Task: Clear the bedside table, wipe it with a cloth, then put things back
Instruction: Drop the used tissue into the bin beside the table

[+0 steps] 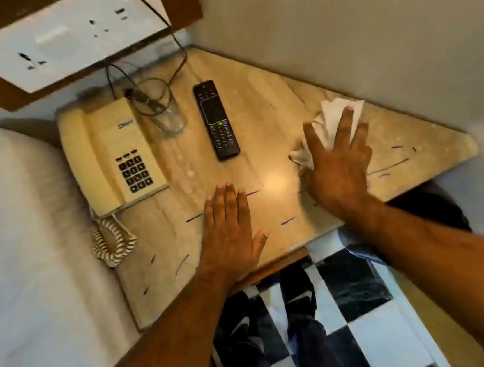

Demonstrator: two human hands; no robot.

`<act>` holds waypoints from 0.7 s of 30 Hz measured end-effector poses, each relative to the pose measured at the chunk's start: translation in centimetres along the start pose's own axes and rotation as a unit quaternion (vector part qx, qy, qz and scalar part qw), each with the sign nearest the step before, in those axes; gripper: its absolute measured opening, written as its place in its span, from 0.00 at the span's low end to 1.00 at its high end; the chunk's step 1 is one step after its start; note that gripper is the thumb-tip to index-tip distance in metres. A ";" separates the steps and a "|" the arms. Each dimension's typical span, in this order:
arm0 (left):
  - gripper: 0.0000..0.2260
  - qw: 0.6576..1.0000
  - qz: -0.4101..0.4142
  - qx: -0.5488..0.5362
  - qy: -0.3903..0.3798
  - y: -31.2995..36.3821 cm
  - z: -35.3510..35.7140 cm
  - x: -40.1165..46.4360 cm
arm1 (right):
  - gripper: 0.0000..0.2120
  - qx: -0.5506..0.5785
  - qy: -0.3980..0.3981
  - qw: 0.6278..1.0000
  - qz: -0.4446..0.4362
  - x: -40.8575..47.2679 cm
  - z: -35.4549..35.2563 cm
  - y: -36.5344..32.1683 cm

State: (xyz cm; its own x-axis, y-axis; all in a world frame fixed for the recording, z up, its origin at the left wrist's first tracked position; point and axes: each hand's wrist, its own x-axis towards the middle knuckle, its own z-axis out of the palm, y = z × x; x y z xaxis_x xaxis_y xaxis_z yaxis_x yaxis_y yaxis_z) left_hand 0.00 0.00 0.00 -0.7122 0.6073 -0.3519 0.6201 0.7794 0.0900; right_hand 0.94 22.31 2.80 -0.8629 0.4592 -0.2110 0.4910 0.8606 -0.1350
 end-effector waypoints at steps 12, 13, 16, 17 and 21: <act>0.38 0.997 0.068 -0.007 0.046 8.7 2.8 6.2 | 0.20 0.172 -0.056 0.984 -0.009 1.0 0.9 8.1; 0.38 0.997 0.065 -0.012 0.051 9.1 3.1 6.5 | 0.23 0.221 -0.027 0.974 0.042 -0.8 1.1 9.2; 0.38 0.996 0.048 -0.021 0.077 9.5 4.4 6.9 | 0.25 0.295 0.095 0.914 0.262 -5.9 2.6 14.3; 0.37 0.994 0.047 -0.019 0.093 9.5 4.8 7.0 | 0.20 0.288 0.127 0.898 0.309 -7.2 3.3 16.2; 0.37 0.991 0.050 -0.016 0.120 9.2 5.1 7.0 | 0.12 0.221 0.089 0.895 0.378 -10.1 7.4 22.4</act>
State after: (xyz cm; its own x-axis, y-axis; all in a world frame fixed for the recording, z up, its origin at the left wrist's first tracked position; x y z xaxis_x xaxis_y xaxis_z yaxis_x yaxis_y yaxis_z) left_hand 2.47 10.64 -6.41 -0.7080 0.6977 -0.1089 0.6833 0.7159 0.1436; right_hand 21.54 35.30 -5.24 -0.2512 0.9348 -0.2512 0.9077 0.1374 -0.3965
